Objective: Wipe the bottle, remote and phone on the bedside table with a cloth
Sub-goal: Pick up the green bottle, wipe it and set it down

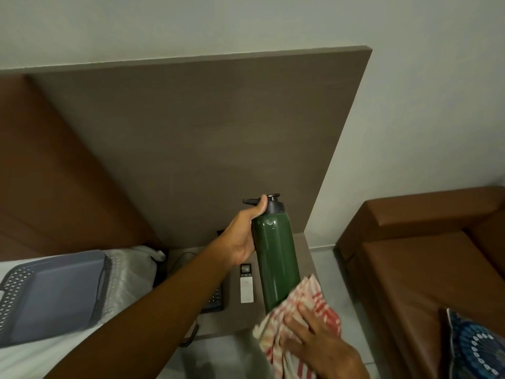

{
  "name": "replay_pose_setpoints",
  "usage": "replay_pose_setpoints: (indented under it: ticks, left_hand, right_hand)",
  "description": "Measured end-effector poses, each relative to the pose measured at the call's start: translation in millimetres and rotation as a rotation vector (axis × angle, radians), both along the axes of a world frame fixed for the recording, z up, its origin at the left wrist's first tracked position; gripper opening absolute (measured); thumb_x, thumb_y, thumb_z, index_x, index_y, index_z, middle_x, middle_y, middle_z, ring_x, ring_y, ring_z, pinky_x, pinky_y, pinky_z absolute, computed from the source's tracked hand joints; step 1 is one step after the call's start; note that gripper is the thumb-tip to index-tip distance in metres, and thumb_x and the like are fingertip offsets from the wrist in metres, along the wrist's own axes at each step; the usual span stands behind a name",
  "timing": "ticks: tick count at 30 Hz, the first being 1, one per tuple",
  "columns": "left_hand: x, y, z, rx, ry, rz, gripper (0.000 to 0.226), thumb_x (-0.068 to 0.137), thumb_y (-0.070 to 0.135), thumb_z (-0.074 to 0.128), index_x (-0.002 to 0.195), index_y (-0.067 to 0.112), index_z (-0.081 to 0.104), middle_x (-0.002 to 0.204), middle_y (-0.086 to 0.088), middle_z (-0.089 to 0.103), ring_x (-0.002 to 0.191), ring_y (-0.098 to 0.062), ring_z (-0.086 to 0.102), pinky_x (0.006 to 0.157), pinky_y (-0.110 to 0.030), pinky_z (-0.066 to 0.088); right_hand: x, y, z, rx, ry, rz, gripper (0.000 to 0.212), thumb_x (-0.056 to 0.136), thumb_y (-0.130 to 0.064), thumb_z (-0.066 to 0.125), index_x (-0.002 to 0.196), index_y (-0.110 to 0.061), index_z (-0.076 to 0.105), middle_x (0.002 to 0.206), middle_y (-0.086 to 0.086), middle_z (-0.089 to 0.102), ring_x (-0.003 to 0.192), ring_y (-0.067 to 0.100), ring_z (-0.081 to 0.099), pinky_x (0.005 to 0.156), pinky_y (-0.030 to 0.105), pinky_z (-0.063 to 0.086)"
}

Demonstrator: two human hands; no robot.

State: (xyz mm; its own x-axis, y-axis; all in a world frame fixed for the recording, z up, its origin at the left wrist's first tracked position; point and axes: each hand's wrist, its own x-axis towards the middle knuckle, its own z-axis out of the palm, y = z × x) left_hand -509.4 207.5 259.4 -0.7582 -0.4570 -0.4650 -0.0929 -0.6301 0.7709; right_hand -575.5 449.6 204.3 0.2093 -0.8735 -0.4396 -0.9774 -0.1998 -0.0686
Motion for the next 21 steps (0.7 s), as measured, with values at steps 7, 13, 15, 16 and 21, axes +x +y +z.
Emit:
replay_pose_setpoints:
  ticks: [7,13,15,16,21]
  left_hand:
    - [1.1,0.4,11.8,-0.028,0.021,-0.081,0.048,0.086,0.051,0.064,0.110,0.011,0.075,0.109,-0.015,0.074,0.100,-0.027,0.071,0.088,-0.041,0.056]
    - [-4.3,20.9,13.7,-0.024,0.030,-0.113,0.060,0.085,0.047,0.065,0.126,0.001,0.065,0.128,-0.023,0.066,0.119,-0.036,0.064,0.104,-0.046,0.049]
    - [-5.7,23.5,14.4,-0.009,0.027,-0.129,0.061,0.086,0.047,0.065,0.126,0.002,0.064,0.131,-0.023,0.064,0.125,-0.037,0.059,0.111,-0.049,0.043]
    - [-5.7,22.9,14.3,0.003,0.029,-0.131,0.060,0.086,0.047,0.065,0.126,0.002,0.065,0.131,-0.023,0.065,0.124,-0.037,0.060,0.111,-0.049,0.042]
    - [-3.0,13.6,14.7,-0.006,-0.028,-0.114,0.064,0.077,0.048,0.074,0.122,0.003,0.067,0.118,-0.018,0.071,0.104,-0.030,0.069,0.101,-0.045,0.050]
  right_hand:
    - [-44.8,40.0,29.5,-0.844,-0.525,-0.506,0.064,0.083,-0.016,0.060,0.141,-0.034,0.044,0.152,-0.005,0.040,0.139,0.020,0.039,0.113,0.025,0.030]
    - [-45.0,-35.5,72.9,-0.998,-0.350,-0.593,0.041,0.089,-0.022,0.052,0.130,-0.018,0.059,0.144,0.006,0.049,0.137,0.026,0.040,0.098,0.038,0.046]
    - [-39.4,-48.1,73.8,-0.978,-0.291,-0.531,0.044,0.085,-0.018,0.064,0.129,-0.017,0.060,0.143,0.010,0.049,0.135,0.032,0.040,0.095,0.040,0.048]
    - [-36.9,-51.0,72.2,-0.958,-0.269,-0.523,0.051,0.079,-0.014,0.072,0.129,-0.016,0.061,0.142,0.011,0.049,0.135,0.034,0.040,0.094,0.042,0.049]
    - [-20.9,-56.7,51.4,-0.824,-0.050,-0.280,0.079,0.056,-0.029,0.089,0.128,-0.025,0.054,0.134,0.009,0.059,0.129,0.037,0.046,0.105,0.058,0.033]
